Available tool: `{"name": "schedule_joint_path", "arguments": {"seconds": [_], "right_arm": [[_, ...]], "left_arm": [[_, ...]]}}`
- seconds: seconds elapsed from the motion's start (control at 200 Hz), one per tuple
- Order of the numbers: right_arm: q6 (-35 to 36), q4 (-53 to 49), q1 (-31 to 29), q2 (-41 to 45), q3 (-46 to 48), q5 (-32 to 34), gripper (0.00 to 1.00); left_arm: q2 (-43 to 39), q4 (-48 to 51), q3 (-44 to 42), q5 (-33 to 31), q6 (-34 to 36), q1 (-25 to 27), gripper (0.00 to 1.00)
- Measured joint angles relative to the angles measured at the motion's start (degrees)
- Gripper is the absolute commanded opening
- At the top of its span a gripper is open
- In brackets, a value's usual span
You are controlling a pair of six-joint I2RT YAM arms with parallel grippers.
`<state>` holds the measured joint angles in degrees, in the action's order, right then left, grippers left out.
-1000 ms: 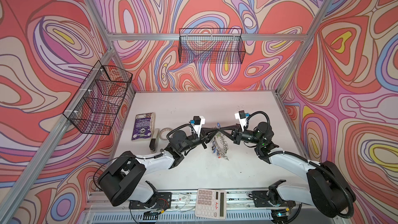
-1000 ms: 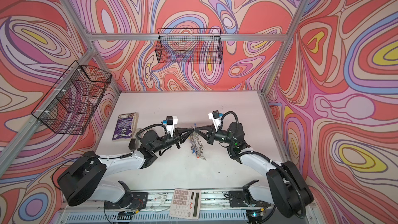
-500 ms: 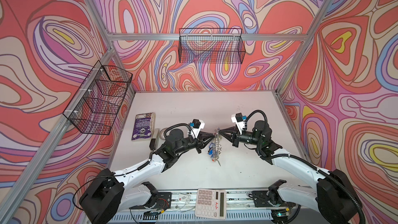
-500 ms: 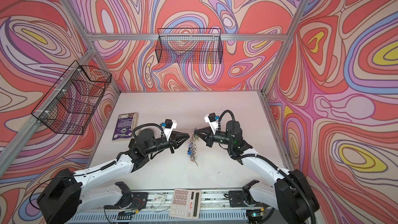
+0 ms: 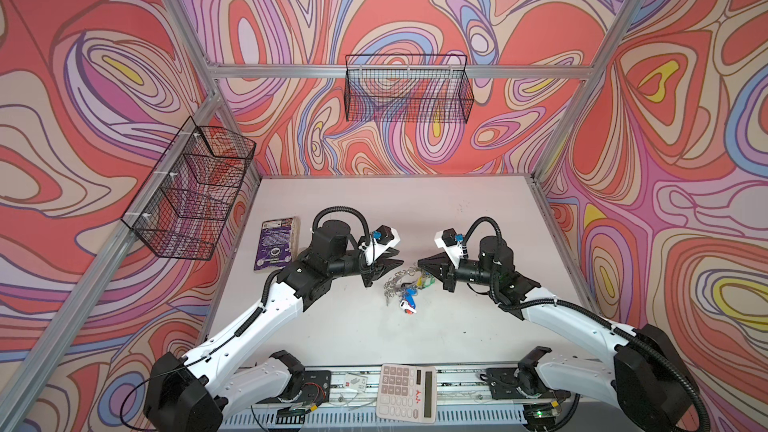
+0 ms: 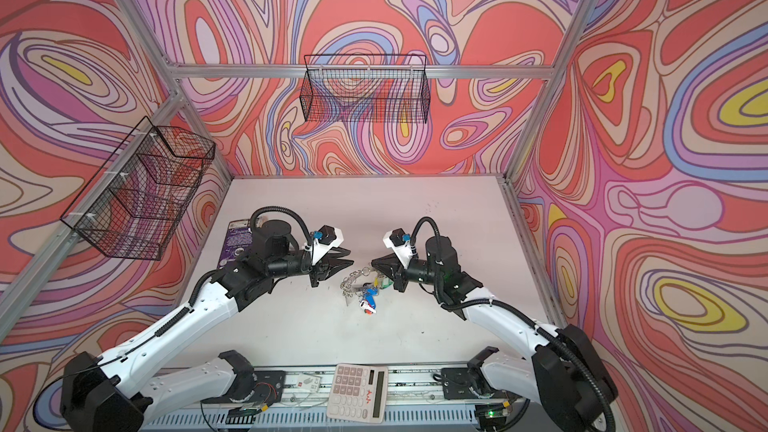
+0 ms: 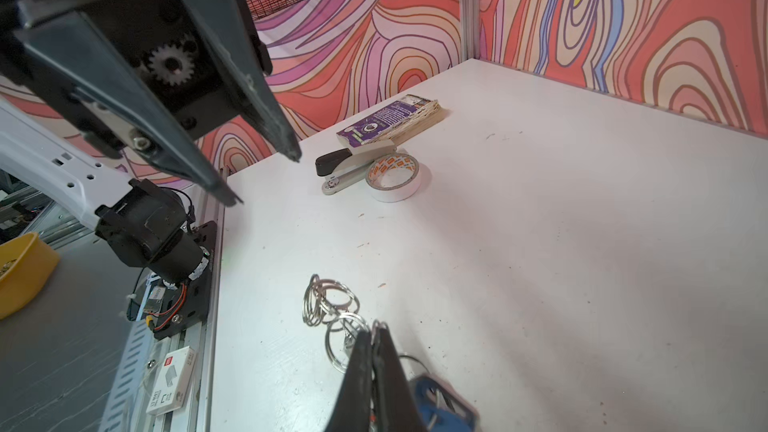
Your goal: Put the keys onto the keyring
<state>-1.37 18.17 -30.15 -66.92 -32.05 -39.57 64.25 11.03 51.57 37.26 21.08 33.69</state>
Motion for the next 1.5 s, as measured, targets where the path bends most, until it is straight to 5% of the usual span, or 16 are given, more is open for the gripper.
{"name": "schedule_joint_path", "arguments": {"seconds": [0.275,0.556,0.686,0.876,1.002,1.192,1.227,1.272,1.497], "right_arm": [[0.2,2.3,-1.3,-0.9,0.0,0.3,0.00],[-2.6,5.9,-1.4,-1.4,3.0,3.2,0.00],[-6.8,7.1,-1.4,0.1,5.0,7.3,0.24],[-17.5,-0.9,-1.5,3.4,4.2,17.0,0.26],[-27.3,-10.3,-3.8,8.8,5.6,23.6,0.36],[-37.9,-28.3,-14.6,15.3,6.4,30.8,0.45],[-39.9,-31.2,-16.4,15.7,6.4,32.1,0.45],[-41.9,-34.1,-18.8,15.9,6.4,33.6,0.44],[-45.9,-41.0,-27.4,8.3,3.6,38.1,0.32]], "left_arm": [[15.3,9.5,8.2,4.0,14.3,-0.1,0.32],[20.3,9.7,10.0,6.8,16.8,-1.9,0.35],[19.5,9.3,8.3,7.2,16.8,-2.1,0.37],[15.2,10.6,5.3,6.3,16.7,-1.0,0.39],[9.3,10.6,1.2,5.0,15.4,2.6,0.43],[-1.7,6.4,-7.2,5.2,6.5,4.6,0.62],[-2.9,5.1,-8.1,5.1,4.3,4.6,0.72],[-4.1,3.5,-8.9,4.9,1.9,4.6,0.99],[-9.2,-1.2,-13.8,4.2,-6.4,4.6,1.00]]}}
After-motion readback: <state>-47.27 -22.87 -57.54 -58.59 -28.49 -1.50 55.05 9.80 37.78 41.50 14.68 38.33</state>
